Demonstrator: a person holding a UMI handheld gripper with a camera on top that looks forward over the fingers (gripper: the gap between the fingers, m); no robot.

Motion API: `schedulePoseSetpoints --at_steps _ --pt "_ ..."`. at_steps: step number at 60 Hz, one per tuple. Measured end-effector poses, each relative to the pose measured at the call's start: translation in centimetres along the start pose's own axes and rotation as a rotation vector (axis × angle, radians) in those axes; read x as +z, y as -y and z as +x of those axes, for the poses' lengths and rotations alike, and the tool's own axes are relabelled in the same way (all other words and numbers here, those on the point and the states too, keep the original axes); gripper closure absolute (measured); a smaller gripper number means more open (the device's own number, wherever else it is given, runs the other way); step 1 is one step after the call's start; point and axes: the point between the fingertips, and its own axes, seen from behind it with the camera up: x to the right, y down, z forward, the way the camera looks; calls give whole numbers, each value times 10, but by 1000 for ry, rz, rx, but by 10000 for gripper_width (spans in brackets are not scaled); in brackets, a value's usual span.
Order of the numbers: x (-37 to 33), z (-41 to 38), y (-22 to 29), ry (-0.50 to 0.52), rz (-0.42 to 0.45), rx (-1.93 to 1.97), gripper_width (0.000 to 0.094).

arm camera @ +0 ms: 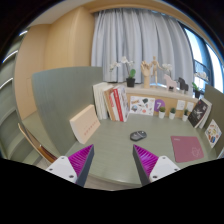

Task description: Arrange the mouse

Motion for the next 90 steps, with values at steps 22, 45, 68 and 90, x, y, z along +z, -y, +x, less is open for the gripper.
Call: schedulePoseSetpoints --at_steps 22,45,68,90 --pt "93 114 -124 -158 -233 80 171" --pt "238 124 -94 -179 -270 105 163" --pt "329 131 -49 -216 -286 121 171" --pt "348 139 -39 -258 -272 141 410"
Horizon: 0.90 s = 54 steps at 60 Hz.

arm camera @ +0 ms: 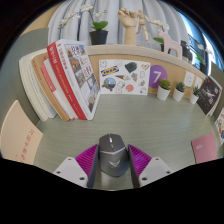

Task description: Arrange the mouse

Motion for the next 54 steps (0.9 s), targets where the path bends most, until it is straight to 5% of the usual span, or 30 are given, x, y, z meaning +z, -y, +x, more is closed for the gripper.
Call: schedulePoseSetpoints --at_steps 11,24,38,47,54 --pt "1 1 0 -13 -15 -39 573" --pt "-6 0 13 67 -30 -64 602" --pt "-123 76 154 125 231 -80 602" --pt "-223 180 231 78 411 -80 602" --pt "-268 271 249 -3 465 -73 601"
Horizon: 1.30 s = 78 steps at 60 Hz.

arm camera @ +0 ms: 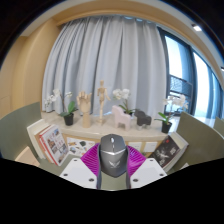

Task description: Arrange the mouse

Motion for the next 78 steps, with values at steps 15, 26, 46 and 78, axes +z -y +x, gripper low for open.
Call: schedulePoseSetpoints --at_steps 15,26,46,78 --pt "11 124 -134 -110 -174 31 606" --pt "24 123 -290 -68 -435 45 604" --pt "21 109 -375 -61 -521 70 534" --pt "-44 103 -275 -81 -522 -18 142"
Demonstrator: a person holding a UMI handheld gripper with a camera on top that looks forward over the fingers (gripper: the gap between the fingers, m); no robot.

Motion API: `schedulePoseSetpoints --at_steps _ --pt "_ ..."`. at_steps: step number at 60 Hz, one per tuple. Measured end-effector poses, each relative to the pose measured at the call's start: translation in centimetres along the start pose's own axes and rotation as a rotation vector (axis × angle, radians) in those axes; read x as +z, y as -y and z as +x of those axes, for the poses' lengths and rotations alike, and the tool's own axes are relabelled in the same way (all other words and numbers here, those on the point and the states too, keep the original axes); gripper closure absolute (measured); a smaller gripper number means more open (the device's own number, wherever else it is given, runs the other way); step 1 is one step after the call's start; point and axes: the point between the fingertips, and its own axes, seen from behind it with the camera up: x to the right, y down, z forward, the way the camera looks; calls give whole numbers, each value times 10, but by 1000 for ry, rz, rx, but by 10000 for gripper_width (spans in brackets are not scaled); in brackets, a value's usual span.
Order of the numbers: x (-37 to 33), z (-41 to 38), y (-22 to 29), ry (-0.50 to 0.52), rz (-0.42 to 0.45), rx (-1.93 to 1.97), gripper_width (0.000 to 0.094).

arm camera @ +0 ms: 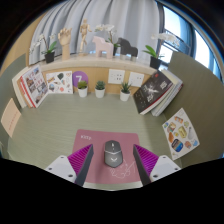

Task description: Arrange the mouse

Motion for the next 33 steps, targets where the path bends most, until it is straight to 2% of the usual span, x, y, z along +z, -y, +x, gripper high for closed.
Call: schedulePoseSetpoints --at_steps 14,25,33 --pt "-102 -16 45 -9 126 52 140" --pt "-157 -40 42 0 174 86 142" --pt "-182 -60 23 -1 166 91 142"
